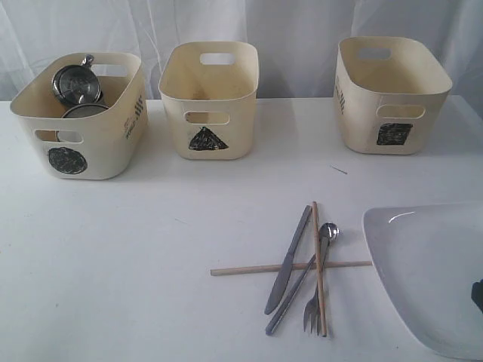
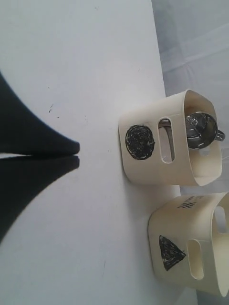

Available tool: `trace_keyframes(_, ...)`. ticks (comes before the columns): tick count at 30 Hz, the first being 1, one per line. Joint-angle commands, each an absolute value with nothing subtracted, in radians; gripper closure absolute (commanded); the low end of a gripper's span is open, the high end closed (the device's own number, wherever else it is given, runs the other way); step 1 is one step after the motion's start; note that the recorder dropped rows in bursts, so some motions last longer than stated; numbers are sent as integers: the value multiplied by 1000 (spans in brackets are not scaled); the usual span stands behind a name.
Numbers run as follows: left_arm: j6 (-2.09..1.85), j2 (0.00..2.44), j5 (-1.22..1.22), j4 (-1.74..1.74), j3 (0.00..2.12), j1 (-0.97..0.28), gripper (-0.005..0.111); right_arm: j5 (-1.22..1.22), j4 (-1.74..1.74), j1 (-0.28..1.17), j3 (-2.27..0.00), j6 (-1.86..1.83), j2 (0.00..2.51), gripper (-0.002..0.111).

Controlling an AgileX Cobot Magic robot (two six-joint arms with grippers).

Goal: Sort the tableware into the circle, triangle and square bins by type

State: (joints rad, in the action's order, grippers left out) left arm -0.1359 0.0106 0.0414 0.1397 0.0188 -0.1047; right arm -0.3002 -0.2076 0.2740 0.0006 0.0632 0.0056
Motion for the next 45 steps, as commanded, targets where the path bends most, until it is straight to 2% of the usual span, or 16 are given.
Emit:
trace_keyframes(1,-105,0,0,149,0,-112,107,-291,-209,278,0,64,0,108)
trace_keyframes(10,-45,0,52,149,0,-33,107,-291,-209,278,0,64,0,108)
trace_keyframes(26,-49,0,52,149,0,-33,107,-294,-218,278,0,63,0,108)
trace_keyframes(30,-49,0,52,149,0,-33,107,-233,-124,278,0,199,0,108)
trace_keyframes(35,-49,0,52,149,0,-33,107,-80,-43,278,-117,403,0,108)
trace_keyframes(45,-49,0,52,149,0,-33,107,-22,-41,278,-300,367,0,108)
